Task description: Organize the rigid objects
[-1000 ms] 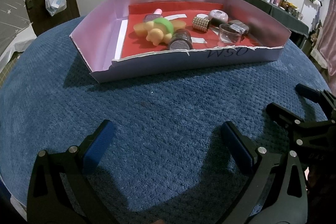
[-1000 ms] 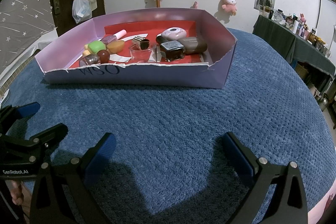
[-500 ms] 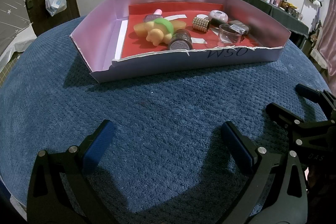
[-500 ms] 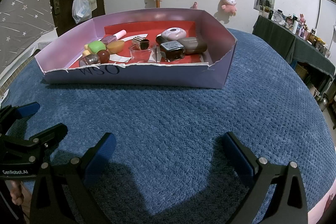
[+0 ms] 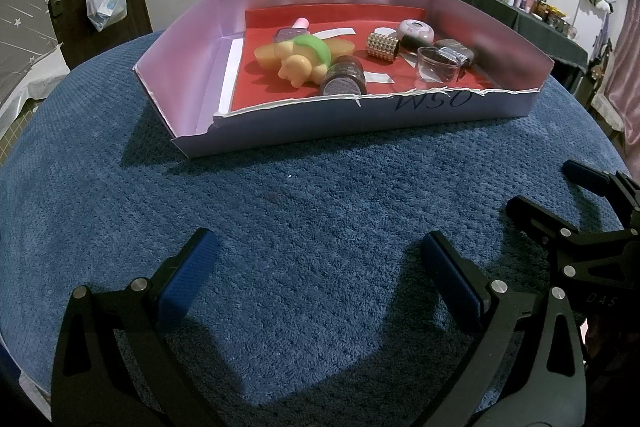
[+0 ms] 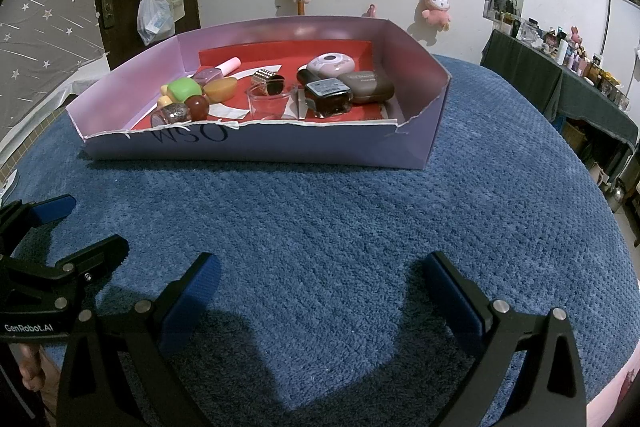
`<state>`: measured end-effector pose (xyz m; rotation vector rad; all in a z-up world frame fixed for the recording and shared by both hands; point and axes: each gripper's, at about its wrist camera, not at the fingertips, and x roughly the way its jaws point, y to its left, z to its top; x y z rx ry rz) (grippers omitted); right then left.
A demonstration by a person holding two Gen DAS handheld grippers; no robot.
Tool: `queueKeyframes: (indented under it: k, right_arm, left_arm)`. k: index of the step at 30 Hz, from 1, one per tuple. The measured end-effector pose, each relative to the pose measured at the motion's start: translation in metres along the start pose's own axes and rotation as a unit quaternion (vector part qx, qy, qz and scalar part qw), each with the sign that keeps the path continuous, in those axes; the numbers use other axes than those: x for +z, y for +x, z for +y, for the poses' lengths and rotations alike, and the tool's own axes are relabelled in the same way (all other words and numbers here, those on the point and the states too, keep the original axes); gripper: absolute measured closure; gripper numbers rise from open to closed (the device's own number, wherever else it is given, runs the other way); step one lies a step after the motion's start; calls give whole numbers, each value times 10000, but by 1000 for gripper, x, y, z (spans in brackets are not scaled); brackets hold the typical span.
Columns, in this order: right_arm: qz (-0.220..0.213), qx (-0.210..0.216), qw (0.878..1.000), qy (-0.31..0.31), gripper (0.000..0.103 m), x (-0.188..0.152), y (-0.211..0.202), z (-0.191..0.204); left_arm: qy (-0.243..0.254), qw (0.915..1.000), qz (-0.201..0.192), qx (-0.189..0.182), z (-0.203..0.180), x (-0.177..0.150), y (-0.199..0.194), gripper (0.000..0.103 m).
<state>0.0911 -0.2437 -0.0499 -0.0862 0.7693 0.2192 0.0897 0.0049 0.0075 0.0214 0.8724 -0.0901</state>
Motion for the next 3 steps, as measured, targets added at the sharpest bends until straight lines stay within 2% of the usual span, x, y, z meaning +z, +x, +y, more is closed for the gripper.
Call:
queueKeyframes:
  k: [3]
  right_arm:
    - [-1, 0, 10000, 0, 0, 0, 0, 0]
  left_arm:
    - [-1, 10000, 0, 0, 0, 0, 0, 0]
